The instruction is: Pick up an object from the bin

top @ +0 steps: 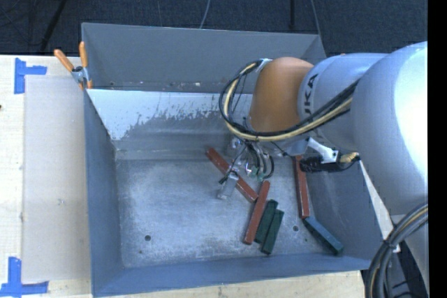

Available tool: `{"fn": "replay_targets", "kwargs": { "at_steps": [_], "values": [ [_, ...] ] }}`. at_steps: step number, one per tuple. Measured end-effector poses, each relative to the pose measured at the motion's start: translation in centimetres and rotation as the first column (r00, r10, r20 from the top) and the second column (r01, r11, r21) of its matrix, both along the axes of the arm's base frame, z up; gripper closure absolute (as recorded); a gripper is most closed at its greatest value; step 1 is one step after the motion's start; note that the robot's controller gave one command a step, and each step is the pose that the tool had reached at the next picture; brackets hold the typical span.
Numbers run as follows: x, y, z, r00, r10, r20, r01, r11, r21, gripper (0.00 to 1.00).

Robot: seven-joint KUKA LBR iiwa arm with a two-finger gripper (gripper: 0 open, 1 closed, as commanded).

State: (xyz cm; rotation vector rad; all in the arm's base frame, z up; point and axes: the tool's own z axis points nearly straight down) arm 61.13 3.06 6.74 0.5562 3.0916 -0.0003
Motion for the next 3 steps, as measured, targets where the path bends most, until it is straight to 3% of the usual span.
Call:
{"fn": "replay_targets", "kwargs": {
  "at_steps": [3],
  "values": [
    [0.06,0.07,0.04,1.000,0.005,0.000,-0.005,1.000,0.000,0.00]
  ]
}}
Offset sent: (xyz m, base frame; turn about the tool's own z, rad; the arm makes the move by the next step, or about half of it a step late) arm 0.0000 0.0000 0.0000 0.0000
